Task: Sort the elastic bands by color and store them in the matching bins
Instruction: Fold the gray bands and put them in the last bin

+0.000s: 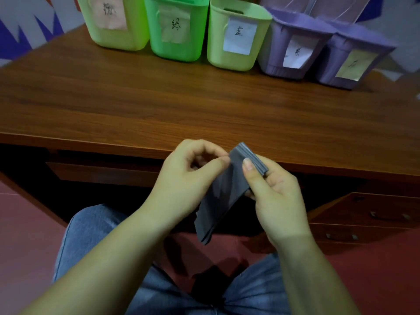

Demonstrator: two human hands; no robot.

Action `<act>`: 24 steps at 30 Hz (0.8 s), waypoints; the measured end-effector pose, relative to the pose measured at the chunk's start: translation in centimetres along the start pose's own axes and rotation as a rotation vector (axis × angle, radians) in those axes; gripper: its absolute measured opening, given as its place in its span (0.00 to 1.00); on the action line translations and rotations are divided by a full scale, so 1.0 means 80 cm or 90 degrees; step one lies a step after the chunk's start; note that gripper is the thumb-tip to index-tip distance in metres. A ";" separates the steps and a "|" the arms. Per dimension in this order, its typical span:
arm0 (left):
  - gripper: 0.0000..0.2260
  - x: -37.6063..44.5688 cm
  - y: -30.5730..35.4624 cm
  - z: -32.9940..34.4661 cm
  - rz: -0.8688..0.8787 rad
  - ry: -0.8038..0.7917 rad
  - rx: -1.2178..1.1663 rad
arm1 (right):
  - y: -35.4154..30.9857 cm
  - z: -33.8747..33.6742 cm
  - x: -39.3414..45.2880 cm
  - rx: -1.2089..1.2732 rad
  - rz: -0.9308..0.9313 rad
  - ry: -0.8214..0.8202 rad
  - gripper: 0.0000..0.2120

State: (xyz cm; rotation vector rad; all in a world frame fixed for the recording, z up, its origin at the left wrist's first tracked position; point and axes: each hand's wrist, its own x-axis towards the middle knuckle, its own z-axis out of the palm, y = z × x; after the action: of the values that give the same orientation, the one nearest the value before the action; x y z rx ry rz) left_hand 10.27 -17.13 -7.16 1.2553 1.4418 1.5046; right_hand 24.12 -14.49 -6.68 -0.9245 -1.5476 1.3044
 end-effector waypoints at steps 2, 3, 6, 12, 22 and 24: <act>0.13 0.002 -0.003 -0.007 0.006 -0.047 0.010 | -0.018 -0.008 0.004 -0.004 -0.022 -0.054 0.07; 0.17 0.002 0.000 -0.008 -0.011 -0.092 -0.032 | -0.029 -0.011 0.007 -0.012 -0.042 -0.077 0.06; 0.15 0.003 0.018 -0.005 -0.008 -0.209 -0.058 | -0.060 -0.023 0.021 -0.109 -0.138 -0.151 0.07; 0.09 0.026 0.068 0.000 0.101 -0.153 -0.009 | -0.134 -0.046 0.070 -0.275 -0.210 -0.200 0.08; 0.18 0.069 0.105 -0.004 0.031 -0.339 -0.125 | -0.222 -0.044 0.096 -0.499 -0.169 -0.356 0.06; 0.21 0.078 0.116 -0.004 0.020 -0.399 -0.181 | -0.228 -0.045 0.095 -0.474 -0.152 -0.386 0.06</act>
State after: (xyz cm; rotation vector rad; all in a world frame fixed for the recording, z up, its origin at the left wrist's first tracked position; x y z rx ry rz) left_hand 9.42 -12.64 3.05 1.4016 0.7749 1.1341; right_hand 25.01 -9.35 12.74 -0.7589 -2.6313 0.8618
